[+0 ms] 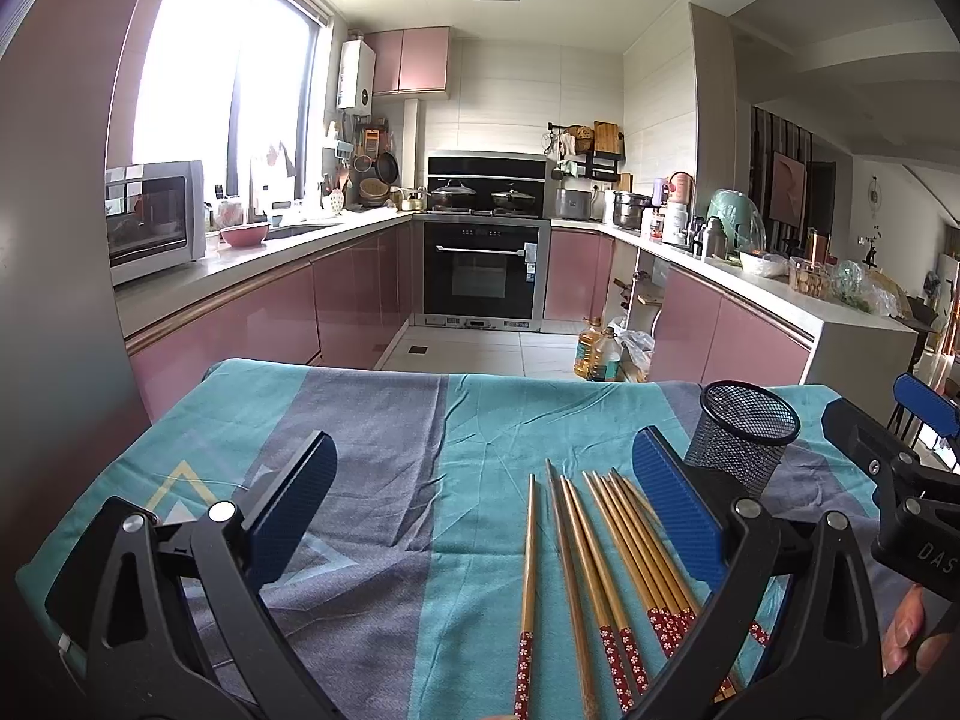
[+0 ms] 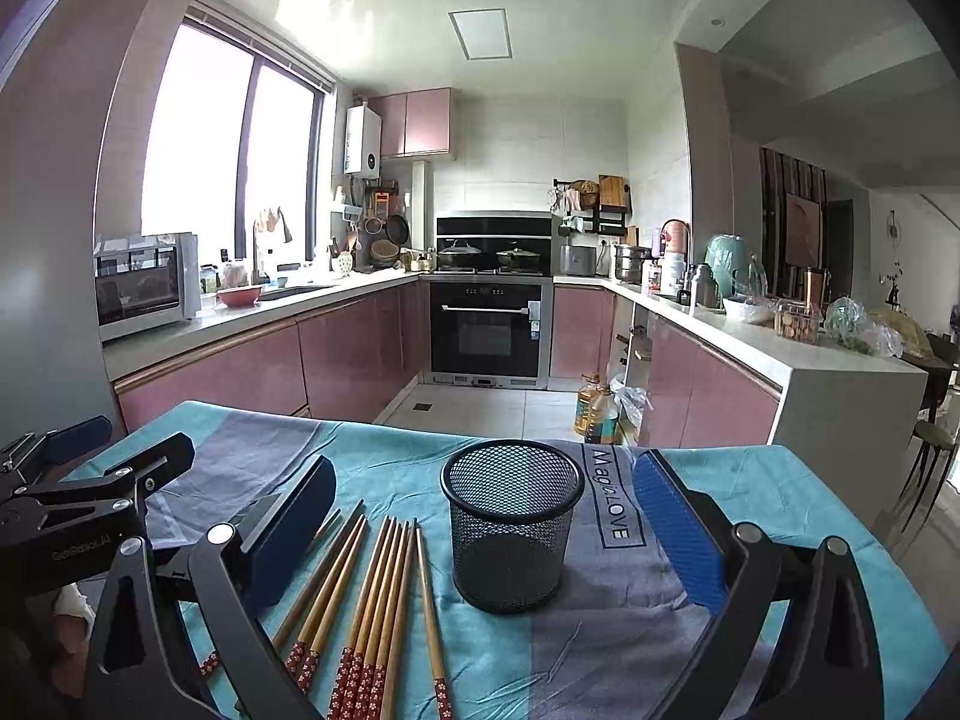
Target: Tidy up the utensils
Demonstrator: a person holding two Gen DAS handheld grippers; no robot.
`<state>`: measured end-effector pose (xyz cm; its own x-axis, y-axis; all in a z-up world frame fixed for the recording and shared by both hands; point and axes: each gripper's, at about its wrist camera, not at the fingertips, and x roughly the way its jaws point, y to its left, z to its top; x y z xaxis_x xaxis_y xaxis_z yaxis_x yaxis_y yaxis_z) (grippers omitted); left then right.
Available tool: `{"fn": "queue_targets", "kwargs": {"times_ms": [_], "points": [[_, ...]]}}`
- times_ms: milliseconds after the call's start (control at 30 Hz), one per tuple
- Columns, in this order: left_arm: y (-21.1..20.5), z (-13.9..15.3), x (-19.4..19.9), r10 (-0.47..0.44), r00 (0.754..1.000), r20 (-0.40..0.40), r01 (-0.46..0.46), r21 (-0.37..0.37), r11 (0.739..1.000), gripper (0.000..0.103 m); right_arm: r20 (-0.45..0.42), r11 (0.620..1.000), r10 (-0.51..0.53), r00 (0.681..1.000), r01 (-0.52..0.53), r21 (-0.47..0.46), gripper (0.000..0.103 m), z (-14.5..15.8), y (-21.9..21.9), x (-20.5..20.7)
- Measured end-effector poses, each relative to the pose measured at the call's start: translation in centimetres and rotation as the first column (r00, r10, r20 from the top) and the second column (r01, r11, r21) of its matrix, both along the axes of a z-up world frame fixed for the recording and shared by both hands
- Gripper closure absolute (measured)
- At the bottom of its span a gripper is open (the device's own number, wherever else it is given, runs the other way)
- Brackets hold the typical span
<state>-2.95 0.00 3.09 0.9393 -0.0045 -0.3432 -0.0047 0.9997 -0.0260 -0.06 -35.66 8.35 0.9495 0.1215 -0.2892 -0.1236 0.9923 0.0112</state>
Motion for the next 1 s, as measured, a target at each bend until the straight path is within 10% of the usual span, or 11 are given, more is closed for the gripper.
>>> {"fn": "queue_targets", "kwargs": {"times_ms": [1000], "points": [[0.19, 0.19, -0.04, 0.006, 1.000, -0.010, -0.006, -0.012, 1.000, 0.006, 0.003, 1.000, -0.001, 1.000, 0.001, 0.007, 0.007, -0.20, 0.08, -0.01]]}}
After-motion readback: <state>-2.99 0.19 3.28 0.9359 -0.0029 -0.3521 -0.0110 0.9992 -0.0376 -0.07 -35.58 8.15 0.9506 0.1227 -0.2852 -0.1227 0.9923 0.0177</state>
